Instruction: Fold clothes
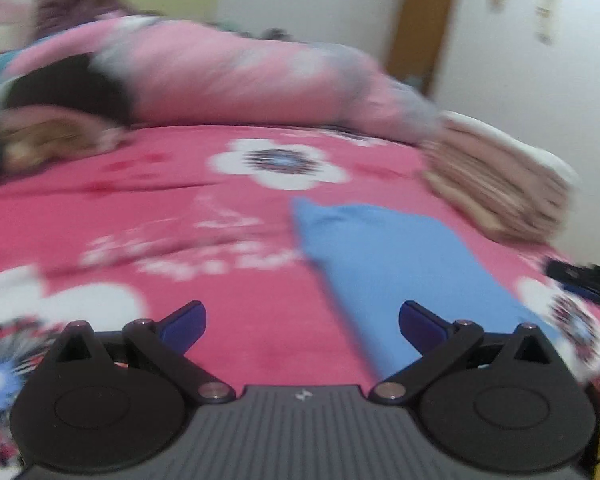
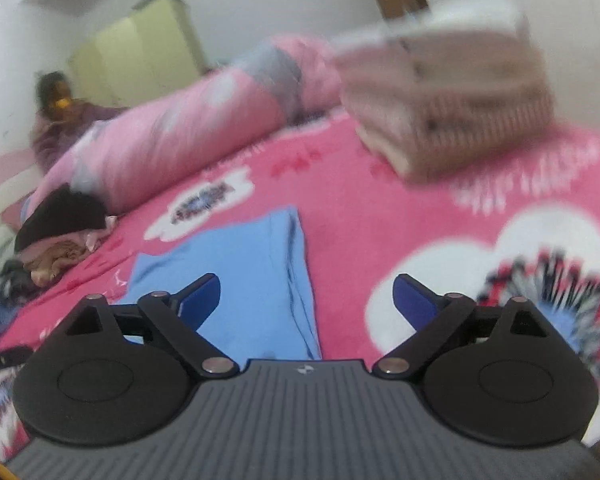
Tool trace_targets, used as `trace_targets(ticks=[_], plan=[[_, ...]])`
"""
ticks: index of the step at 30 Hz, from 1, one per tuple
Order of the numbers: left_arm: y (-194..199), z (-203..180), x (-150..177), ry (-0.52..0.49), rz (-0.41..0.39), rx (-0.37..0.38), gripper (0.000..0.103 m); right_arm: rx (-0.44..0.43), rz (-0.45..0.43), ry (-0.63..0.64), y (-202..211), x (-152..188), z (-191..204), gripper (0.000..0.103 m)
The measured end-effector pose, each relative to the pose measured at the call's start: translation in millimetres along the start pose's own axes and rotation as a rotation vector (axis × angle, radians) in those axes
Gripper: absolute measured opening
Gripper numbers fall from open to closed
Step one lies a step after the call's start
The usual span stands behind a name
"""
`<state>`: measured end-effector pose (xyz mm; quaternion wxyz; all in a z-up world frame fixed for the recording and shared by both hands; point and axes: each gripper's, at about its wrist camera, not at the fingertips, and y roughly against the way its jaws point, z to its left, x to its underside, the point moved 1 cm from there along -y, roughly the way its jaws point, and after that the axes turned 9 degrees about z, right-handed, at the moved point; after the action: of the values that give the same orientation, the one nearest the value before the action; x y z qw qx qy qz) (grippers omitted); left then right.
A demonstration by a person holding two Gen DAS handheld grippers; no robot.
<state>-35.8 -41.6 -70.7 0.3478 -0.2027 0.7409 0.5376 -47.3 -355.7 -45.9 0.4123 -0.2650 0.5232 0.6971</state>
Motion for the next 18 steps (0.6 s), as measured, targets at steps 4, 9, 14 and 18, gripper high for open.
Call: trace_targets(ticks=[4,9,14,18], plan=[[-13.0,-41.0,6.2,-0.149,0.017,0.094,0.082,-0.055,-0.029,0.197,9.0,15.2,25.7,0.056],[-38.5,-78.5,33.3,-0.305,0.109,0.138,0.039,-0.016,0.013,0.199,18.3,22.5,5.9,0.032],[-37.1,-73.4,39.8,-0.289,0.094,0.168,0.039,0.037,0.055,0.171,29.9,27.5,-20.0,0.01],[-28.9,-64.5,29.0,-0.221,0.056,0.207,0.036,0.019,0.062,0.185,30.6,22.5,-21.5,0.006]])
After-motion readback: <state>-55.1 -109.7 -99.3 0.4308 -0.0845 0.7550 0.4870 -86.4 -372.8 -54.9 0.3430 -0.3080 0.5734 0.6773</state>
